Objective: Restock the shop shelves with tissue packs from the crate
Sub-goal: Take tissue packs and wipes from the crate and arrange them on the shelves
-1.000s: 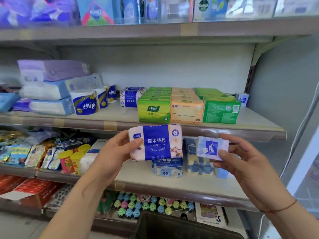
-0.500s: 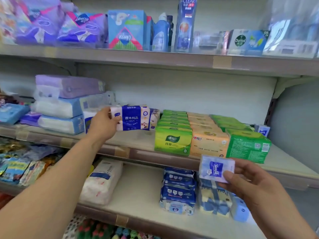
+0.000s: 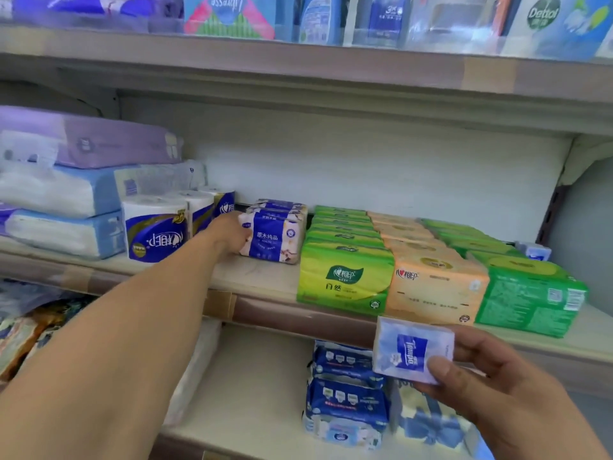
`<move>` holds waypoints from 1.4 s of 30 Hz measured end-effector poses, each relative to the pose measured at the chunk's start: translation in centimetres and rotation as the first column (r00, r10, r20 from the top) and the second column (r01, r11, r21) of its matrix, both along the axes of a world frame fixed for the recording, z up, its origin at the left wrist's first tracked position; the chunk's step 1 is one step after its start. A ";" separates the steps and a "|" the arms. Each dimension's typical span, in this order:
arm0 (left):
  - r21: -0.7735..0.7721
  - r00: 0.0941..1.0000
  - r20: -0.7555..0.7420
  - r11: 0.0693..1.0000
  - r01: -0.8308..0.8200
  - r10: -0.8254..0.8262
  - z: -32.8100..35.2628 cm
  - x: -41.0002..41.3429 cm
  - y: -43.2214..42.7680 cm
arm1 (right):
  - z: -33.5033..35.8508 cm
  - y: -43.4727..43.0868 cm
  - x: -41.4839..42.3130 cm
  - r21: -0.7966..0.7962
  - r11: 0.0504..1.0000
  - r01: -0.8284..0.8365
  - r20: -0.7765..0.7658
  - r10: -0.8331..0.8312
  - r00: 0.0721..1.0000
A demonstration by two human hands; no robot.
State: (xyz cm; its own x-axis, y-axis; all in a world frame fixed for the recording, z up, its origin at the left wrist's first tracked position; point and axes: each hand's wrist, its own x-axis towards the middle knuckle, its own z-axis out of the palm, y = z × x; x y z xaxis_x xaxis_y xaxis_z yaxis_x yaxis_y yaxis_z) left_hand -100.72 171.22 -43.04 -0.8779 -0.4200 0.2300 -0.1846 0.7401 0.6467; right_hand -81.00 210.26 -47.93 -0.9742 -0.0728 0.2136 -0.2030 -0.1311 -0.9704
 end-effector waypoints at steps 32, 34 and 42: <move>0.432 0.810 -0.309 0.685 0.587 -0.499 -2.8 32.8 30.0 | -0.8 8.8 10.3 -0.139 0.990 -0.006 -0.197 -0.022 0.980; 0.381 0.802 -0.249 0.706 0.597 -0.543 -2.5 32.4 31.6 | -1.0 10.5 10.4 -0.138 0.990 -0.011 -0.210 -0.018 0.978; -0.034 0.675 -0.071 0.678 0.734 -0.734 0.0 30.0 37.9 | -1.0 17.0 8.8 -0.105 0.995 0.006 -0.330 -0.040 0.943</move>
State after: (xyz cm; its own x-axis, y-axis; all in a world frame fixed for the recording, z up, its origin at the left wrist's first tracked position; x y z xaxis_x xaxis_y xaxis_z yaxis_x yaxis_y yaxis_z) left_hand -70.74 209.10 -43.05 -0.8840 0.3531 0.3062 0.4662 0.6185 0.6325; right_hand -72.16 227.28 -48.92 -0.8482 -0.0125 0.5295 -0.5148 -0.2160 -0.8297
